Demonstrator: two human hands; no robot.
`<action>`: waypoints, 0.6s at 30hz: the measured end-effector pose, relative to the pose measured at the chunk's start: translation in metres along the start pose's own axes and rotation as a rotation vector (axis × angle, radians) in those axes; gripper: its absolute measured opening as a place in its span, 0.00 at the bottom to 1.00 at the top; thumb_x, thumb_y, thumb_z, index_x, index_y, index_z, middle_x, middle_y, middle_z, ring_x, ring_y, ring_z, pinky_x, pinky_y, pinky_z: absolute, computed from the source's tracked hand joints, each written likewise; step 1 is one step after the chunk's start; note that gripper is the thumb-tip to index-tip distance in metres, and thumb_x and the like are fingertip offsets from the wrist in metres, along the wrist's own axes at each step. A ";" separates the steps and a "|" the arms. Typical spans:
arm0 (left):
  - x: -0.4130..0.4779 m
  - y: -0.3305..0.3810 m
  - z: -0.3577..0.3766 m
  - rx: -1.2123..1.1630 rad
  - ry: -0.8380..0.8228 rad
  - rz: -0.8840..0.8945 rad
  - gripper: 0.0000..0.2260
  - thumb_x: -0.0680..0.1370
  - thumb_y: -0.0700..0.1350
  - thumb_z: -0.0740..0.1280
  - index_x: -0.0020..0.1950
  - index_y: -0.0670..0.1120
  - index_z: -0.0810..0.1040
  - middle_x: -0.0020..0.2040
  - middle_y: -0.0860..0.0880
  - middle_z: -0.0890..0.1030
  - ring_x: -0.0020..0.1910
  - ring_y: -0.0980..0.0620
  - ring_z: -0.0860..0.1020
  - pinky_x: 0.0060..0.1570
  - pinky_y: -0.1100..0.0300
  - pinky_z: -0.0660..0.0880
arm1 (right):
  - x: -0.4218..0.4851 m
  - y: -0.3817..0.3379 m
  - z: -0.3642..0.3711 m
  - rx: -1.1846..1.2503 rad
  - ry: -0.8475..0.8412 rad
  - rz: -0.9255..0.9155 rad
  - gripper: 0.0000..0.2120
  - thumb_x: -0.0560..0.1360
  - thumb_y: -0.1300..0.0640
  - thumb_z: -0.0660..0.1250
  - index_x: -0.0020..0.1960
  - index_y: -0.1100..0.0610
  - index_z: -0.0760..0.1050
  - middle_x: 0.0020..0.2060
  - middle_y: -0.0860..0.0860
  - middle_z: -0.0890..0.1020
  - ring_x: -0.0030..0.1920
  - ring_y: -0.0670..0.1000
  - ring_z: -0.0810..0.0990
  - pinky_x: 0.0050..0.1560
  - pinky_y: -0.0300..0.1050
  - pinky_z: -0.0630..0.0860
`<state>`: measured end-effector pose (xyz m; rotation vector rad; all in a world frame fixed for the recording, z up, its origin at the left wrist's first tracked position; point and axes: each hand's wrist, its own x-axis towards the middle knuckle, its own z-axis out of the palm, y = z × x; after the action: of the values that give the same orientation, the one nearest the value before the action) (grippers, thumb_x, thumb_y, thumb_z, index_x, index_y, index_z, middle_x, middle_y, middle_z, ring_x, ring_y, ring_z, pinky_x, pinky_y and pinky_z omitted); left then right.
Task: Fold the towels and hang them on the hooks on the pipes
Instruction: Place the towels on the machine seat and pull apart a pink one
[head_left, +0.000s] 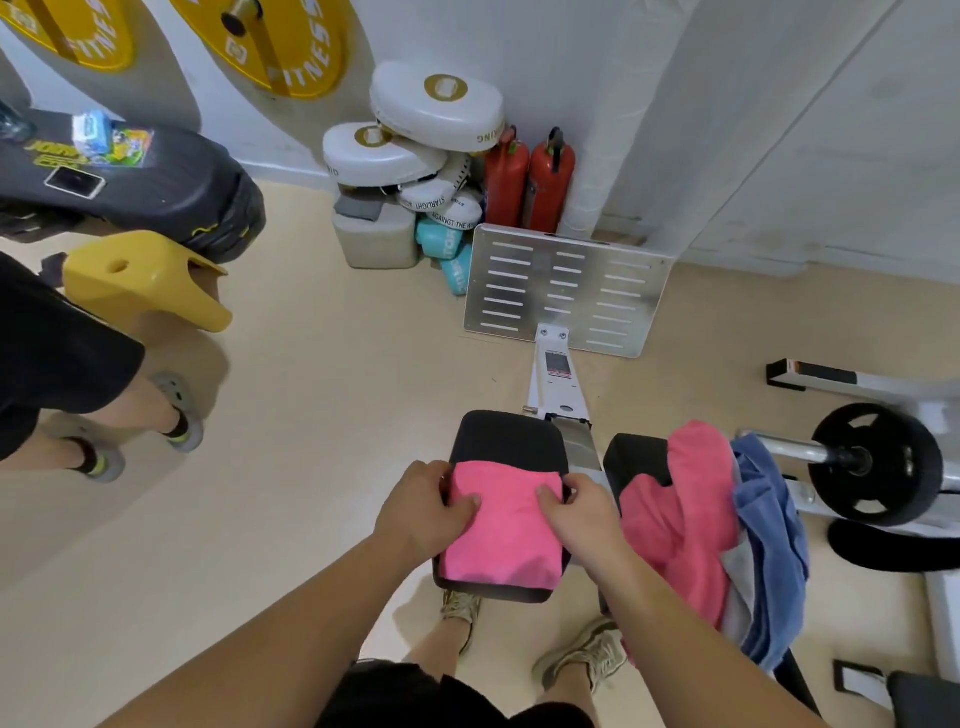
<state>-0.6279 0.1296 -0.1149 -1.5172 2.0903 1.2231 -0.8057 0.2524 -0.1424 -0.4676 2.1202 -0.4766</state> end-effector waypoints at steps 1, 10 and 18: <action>0.001 0.000 0.002 0.026 -0.013 -0.023 0.22 0.76 0.59 0.70 0.65 0.48 0.76 0.58 0.47 0.75 0.54 0.48 0.79 0.55 0.54 0.78 | 0.001 0.001 -0.001 -0.003 -0.029 0.019 0.22 0.74 0.40 0.66 0.62 0.50 0.78 0.55 0.51 0.81 0.53 0.53 0.82 0.57 0.53 0.81; 0.010 0.020 -0.003 0.015 -0.039 -0.005 0.06 0.70 0.47 0.69 0.45 0.52 0.74 0.46 0.51 0.80 0.47 0.49 0.78 0.42 0.58 0.76 | -0.018 -0.004 -0.006 0.145 0.052 0.016 0.03 0.74 0.56 0.69 0.45 0.49 0.77 0.41 0.46 0.82 0.46 0.50 0.81 0.51 0.51 0.80; 0.004 0.004 -0.001 -0.085 0.140 -0.021 0.23 0.77 0.48 0.71 0.71 0.50 0.72 0.60 0.51 0.79 0.58 0.48 0.78 0.52 0.56 0.77 | -0.008 -0.009 -0.011 0.235 0.124 0.005 0.09 0.77 0.56 0.73 0.56 0.53 0.79 0.45 0.44 0.81 0.48 0.47 0.81 0.54 0.44 0.76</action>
<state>-0.6332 0.1264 -0.1152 -1.7036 2.1277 1.2454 -0.8092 0.2505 -0.1261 -0.3042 2.1479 -0.7586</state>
